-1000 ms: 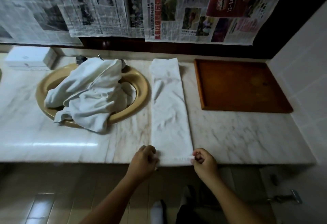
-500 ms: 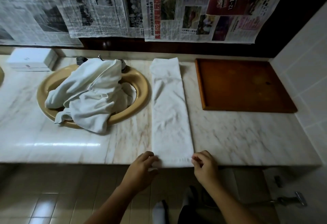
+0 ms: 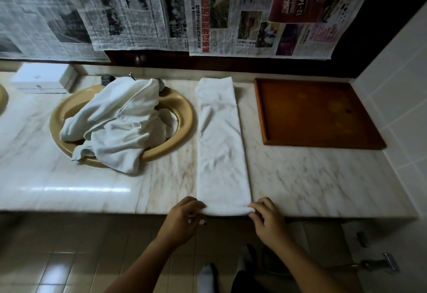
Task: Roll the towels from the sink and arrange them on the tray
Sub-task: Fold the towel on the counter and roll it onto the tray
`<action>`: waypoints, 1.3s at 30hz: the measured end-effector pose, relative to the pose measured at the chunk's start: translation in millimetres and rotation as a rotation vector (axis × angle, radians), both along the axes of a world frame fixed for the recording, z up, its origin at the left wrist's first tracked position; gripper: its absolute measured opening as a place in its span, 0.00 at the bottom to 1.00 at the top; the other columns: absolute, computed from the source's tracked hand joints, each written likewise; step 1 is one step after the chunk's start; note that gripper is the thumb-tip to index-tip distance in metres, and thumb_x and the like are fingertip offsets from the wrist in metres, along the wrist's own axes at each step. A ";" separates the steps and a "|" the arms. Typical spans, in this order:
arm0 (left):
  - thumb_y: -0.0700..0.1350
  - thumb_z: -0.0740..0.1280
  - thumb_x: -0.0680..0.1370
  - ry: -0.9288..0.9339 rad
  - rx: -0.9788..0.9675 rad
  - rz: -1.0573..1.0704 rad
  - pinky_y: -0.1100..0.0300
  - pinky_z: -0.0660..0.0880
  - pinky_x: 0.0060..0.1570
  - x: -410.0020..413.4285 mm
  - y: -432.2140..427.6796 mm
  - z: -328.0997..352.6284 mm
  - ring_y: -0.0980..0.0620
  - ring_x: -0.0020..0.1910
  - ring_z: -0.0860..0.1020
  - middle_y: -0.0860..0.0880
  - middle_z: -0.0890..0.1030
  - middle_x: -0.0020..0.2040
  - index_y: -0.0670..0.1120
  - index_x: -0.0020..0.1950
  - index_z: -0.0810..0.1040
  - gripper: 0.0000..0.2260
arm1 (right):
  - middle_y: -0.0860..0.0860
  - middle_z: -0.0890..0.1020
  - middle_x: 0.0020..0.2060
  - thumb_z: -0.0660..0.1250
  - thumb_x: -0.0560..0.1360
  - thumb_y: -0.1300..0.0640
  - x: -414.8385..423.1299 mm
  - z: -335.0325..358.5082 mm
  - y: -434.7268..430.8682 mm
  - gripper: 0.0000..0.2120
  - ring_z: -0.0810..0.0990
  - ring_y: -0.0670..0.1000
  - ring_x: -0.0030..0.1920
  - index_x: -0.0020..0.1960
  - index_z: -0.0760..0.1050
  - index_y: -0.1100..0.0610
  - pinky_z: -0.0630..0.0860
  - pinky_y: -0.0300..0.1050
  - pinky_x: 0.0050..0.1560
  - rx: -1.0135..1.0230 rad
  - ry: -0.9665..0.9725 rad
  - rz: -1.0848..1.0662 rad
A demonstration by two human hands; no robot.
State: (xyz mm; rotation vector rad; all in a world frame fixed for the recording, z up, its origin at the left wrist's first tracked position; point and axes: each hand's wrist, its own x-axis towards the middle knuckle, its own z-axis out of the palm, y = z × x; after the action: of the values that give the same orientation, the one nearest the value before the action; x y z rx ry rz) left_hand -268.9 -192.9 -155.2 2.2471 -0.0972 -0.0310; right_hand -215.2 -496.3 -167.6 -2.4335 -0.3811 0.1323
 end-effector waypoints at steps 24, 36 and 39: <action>0.50 0.69 0.78 0.297 -0.016 0.363 0.62 0.74 0.30 30.4 -28.2 14.9 0.57 0.33 0.80 0.51 0.80 0.39 0.54 0.50 0.72 0.06 | 0.48 0.74 0.33 0.72 0.77 0.55 24.6 27.2 26.3 0.12 0.73 0.48 0.32 0.43 0.68 0.53 0.71 0.41 0.33 0.077 0.285 -0.331; 0.50 0.70 0.80 -0.088 0.272 0.114 0.65 0.70 0.28 -0.6 -11.2 -12.8 0.60 0.37 0.75 0.60 0.76 0.47 0.53 0.66 0.80 0.14 | 0.40 0.75 0.57 0.71 0.73 0.59 12.6 13.6 5.9 0.22 0.77 0.42 0.56 0.64 0.73 0.45 0.77 0.35 0.57 0.060 0.300 -0.021; 0.51 0.73 0.77 -0.110 0.367 0.018 0.69 0.64 0.30 -9.2 -3.9 -13.6 0.60 0.42 0.74 0.58 0.76 0.50 0.53 0.72 0.75 0.24 | 0.41 0.75 0.59 0.70 0.75 0.62 17.0 14.0 9.4 0.21 0.76 0.45 0.59 0.65 0.73 0.46 0.76 0.40 0.61 0.025 0.329 -0.064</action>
State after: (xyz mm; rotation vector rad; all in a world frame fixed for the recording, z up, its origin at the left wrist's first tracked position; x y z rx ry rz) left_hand -278.1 -196.8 -168.8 2.6157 -0.1400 0.0920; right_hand -198.2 -486.8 -153.6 -2.3423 -0.1558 0.4889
